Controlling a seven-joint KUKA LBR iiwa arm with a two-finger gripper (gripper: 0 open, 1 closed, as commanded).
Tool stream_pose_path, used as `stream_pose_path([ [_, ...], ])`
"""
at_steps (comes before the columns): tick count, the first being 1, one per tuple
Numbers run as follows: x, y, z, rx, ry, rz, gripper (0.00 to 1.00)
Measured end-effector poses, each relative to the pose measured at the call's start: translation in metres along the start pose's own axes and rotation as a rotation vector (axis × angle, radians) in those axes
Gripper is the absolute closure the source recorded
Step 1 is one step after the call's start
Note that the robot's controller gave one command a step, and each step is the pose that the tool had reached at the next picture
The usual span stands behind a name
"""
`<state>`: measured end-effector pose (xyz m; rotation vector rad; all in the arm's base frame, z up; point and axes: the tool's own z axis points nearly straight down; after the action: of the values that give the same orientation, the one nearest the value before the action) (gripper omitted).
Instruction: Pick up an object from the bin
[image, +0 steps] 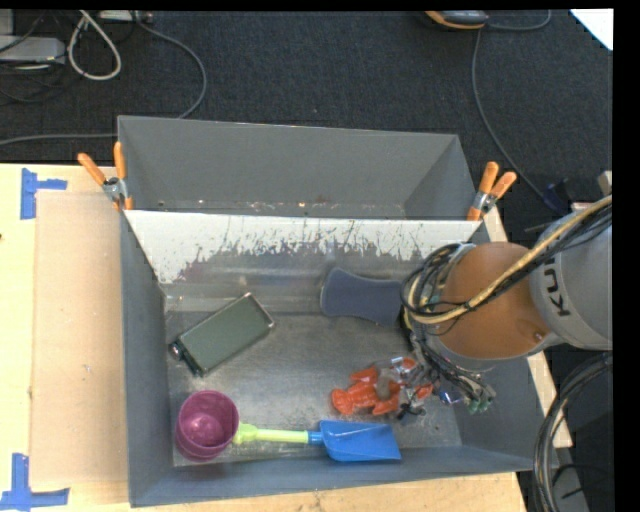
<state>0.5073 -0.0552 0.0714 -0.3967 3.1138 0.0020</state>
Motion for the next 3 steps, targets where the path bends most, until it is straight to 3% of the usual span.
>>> stream_pose_path([
  [1, 0.0205, 0.0033, -0.0009, -0.002, 0.005, 0.064, 0.0],
  [2, 0.0211, 0.0033, -0.001, -0.002, 0.007, 0.064, 1.0],
  [3, 0.0211, 0.0033, -0.001, -0.002, 0.008, 0.064, 1.0],
])
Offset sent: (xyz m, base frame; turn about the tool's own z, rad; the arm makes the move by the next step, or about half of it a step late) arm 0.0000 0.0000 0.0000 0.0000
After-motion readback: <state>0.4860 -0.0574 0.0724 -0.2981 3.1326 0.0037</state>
